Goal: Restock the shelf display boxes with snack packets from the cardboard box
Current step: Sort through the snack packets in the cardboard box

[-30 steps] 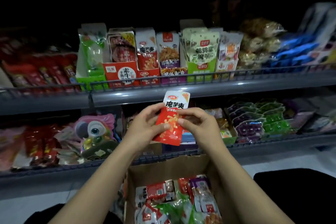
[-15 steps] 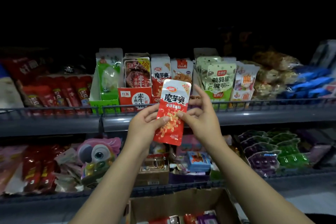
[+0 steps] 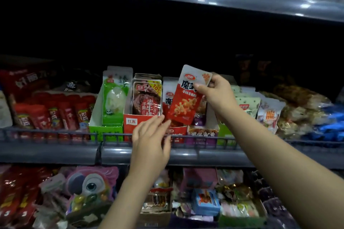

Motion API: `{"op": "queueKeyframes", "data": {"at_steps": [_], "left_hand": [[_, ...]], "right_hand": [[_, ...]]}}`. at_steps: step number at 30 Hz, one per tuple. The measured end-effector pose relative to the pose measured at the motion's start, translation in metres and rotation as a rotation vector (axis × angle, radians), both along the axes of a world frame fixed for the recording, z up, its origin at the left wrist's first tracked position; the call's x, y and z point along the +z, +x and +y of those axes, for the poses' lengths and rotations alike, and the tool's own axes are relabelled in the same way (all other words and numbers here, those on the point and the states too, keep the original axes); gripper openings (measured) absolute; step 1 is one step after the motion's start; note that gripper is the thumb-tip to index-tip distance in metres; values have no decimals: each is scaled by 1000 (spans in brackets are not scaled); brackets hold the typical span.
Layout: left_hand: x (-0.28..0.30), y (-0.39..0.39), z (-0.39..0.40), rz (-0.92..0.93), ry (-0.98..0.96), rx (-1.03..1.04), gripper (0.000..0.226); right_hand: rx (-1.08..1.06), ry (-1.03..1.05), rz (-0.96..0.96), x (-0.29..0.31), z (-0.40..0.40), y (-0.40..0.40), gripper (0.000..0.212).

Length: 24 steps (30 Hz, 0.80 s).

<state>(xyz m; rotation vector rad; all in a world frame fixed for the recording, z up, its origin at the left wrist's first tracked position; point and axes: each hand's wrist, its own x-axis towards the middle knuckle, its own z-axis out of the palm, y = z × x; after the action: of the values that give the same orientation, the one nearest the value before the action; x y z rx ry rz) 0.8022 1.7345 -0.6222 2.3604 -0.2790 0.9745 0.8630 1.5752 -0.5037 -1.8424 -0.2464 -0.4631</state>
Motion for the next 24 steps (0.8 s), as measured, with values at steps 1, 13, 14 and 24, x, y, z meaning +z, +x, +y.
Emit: {"op": "queueKeyframes", "data": {"at_steps": [1,13,14,24], "left_hand": [[-5,4,1,6,69,0,44],[-16,15,4,28,232,-26,45],[-16,15,3,28,224,-27,45],[-17,15,3,49,197,-40,48]], "right_hand": [[-9,-14,-2,5,3,7,9],[-92,-433,228,-4,40,74,48],[-101,-462,233,-7,39,72,57],[-164,-508,42,-39,35,69,48]]}}
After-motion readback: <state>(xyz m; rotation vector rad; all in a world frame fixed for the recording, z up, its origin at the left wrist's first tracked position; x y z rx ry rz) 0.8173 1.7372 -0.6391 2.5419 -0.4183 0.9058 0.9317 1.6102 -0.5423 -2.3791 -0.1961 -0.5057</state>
